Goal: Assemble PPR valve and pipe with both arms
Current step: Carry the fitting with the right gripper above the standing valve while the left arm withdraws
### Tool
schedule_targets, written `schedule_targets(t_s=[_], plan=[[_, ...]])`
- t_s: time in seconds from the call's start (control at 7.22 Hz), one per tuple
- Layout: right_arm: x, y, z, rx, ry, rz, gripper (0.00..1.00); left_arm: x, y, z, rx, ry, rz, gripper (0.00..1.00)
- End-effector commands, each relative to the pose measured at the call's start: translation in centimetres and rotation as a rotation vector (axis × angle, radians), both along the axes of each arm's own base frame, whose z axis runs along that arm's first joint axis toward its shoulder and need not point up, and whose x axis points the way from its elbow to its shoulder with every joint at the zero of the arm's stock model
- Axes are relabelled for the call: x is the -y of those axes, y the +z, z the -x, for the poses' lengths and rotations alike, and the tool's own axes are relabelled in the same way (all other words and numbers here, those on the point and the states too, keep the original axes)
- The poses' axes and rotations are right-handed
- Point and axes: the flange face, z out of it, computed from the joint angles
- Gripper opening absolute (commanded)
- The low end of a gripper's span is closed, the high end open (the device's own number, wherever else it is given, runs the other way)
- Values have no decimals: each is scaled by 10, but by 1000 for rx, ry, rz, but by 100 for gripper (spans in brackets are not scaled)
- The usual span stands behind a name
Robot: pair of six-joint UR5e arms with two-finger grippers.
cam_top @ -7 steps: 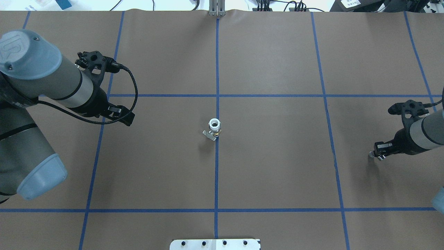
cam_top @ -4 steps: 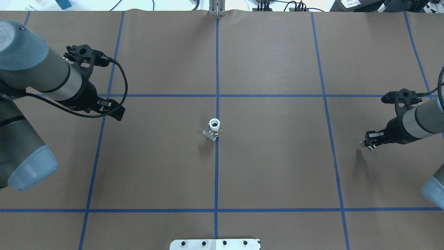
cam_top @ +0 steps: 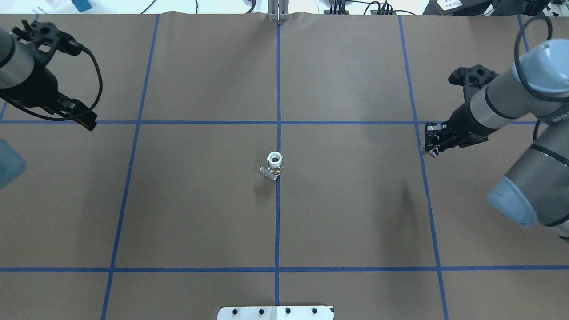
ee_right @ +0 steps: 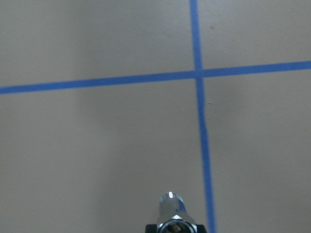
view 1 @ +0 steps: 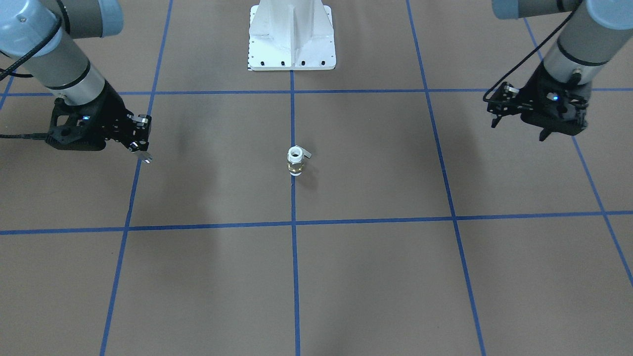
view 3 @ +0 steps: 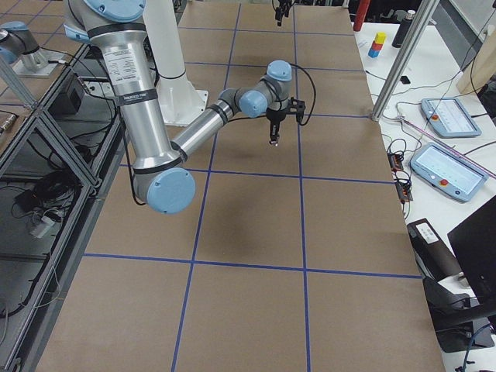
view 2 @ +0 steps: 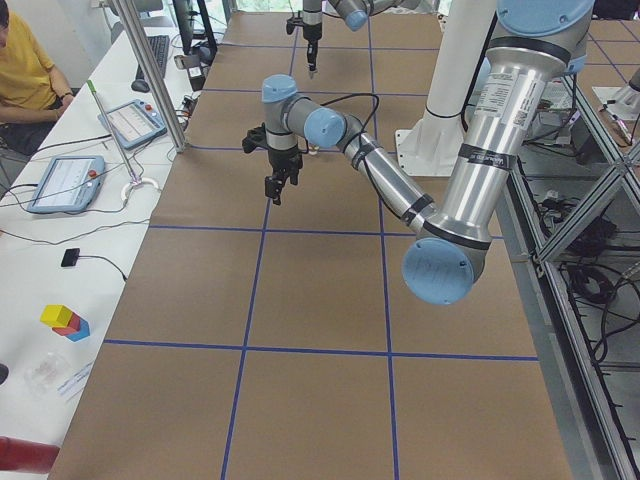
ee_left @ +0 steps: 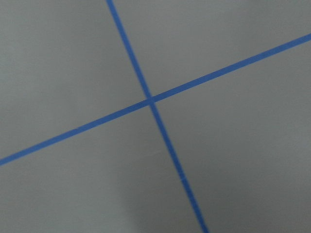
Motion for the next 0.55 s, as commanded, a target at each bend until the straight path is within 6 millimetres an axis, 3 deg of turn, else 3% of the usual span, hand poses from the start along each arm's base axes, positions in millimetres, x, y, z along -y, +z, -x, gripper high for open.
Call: schedule_targets(t_s=[0.0,0.28,0.42], plan=[[-11,-76,38,33,39,66,0,20,67,80,67,93,-45,100],[-27,-111,69,57,70,95,0,49,145,156,21,186,-43,100],[-35,-129,91,58,93,102,0,56,192,209,11,155,-17,100]])
